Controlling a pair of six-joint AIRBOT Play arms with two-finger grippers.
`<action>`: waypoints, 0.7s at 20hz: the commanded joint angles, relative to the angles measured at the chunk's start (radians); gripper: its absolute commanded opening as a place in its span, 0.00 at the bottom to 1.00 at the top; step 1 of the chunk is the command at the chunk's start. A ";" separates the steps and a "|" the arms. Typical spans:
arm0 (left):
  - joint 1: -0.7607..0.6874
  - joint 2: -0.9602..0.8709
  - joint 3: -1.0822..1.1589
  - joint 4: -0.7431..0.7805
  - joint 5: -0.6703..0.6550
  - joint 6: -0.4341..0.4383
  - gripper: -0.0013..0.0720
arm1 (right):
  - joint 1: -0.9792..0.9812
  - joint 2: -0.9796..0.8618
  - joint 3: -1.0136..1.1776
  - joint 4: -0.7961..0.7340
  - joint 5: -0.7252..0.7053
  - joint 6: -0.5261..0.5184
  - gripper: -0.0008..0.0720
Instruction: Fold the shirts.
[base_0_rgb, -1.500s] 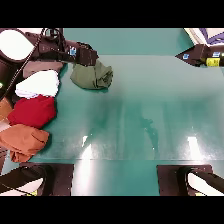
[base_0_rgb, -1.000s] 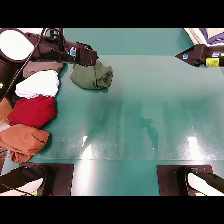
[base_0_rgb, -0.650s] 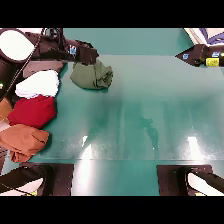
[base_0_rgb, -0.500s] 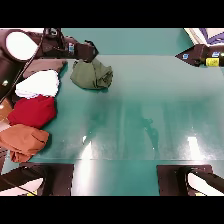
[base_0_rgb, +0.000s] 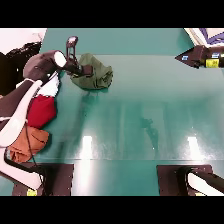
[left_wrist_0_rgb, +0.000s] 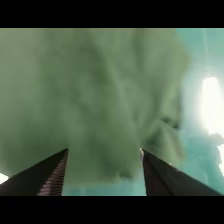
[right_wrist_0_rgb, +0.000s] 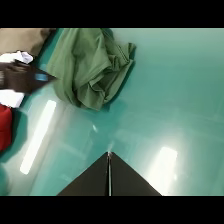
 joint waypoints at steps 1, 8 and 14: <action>0.009 -0.108 0.002 -0.084 0.069 0.013 0.77 | 0.001 0.000 0.000 0.000 0.002 0.000 0.04; 0.008 -0.115 0.066 -0.084 0.074 0.013 0.05 | 0.001 0.000 0.000 0.000 0.001 0.000 0.04; -0.026 0.049 0.499 -0.123 -0.189 0.297 0.05 | -0.056 0.008 0.153 -0.002 -0.005 0.000 0.04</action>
